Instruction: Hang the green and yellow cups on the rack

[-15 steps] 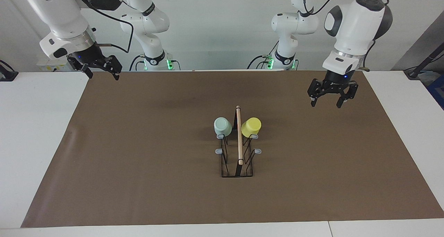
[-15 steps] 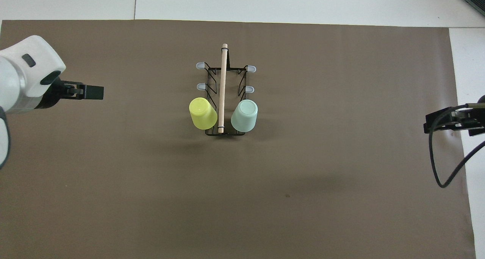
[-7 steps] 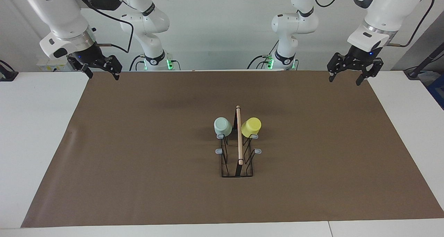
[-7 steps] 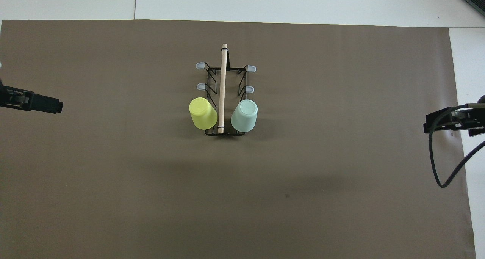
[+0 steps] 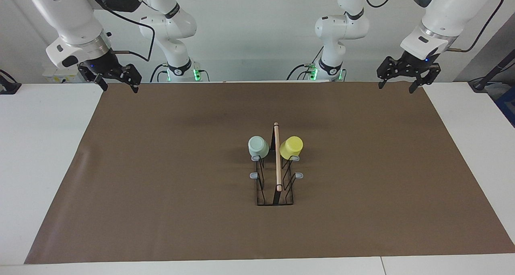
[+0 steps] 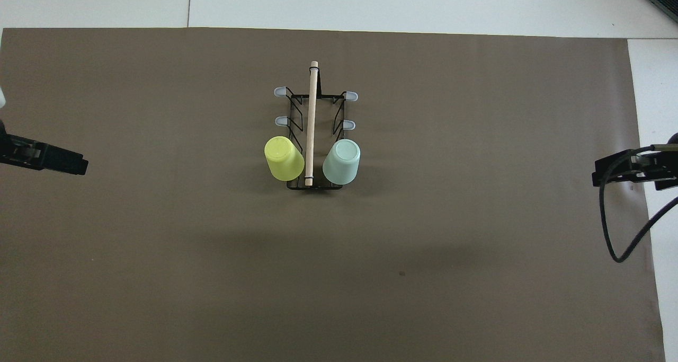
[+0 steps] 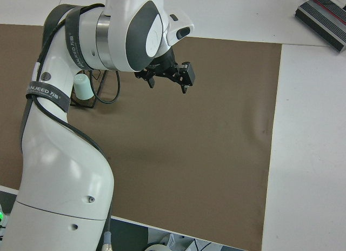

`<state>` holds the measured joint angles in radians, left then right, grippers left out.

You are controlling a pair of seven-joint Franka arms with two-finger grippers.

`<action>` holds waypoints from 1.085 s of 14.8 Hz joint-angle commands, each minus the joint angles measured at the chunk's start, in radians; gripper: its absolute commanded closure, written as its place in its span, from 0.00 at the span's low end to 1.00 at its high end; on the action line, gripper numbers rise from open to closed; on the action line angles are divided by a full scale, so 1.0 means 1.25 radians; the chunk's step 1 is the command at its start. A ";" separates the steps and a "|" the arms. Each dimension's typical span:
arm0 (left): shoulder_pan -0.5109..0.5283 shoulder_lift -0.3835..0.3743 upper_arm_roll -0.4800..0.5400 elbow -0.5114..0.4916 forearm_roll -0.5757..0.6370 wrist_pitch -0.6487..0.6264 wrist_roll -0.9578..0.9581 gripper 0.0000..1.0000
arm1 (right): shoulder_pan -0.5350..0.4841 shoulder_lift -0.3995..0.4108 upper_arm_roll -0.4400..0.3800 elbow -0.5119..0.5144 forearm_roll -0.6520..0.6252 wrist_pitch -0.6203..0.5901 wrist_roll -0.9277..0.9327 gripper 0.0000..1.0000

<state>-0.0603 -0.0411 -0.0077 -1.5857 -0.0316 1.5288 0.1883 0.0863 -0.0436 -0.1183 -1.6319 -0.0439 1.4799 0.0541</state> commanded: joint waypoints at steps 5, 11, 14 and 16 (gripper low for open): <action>-0.042 0.019 0.042 0.018 -0.009 -0.011 -0.052 0.00 | -0.006 0.003 0.003 0.005 0.007 -0.008 -0.004 0.00; -0.045 0.011 0.042 -0.004 0.013 0.003 -0.045 0.00 | -0.006 0.003 0.001 0.005 0.007 -0.008 -0.004 0.00; -0.036 0.008 0.036 -0.008 0.013 -0.001 -0.044 0.00 | -0.006 0.003 0.003 0.005 0.007 -0.008 -0.004 0.00; -0.038 0.006 0.033 -0.009 0.013 0.000 -0.046 0.00 | -0.006 0.003 0.003 0.005 0.006 -0.008 -0.004 0.00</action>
<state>-0.0972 -0.0243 0.0277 -1.5886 -0.0276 1.5273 0.1432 0.0863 -0.0436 -0.1183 -1.6319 -0.0439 1.4799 0.0541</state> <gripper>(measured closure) 0.000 0.000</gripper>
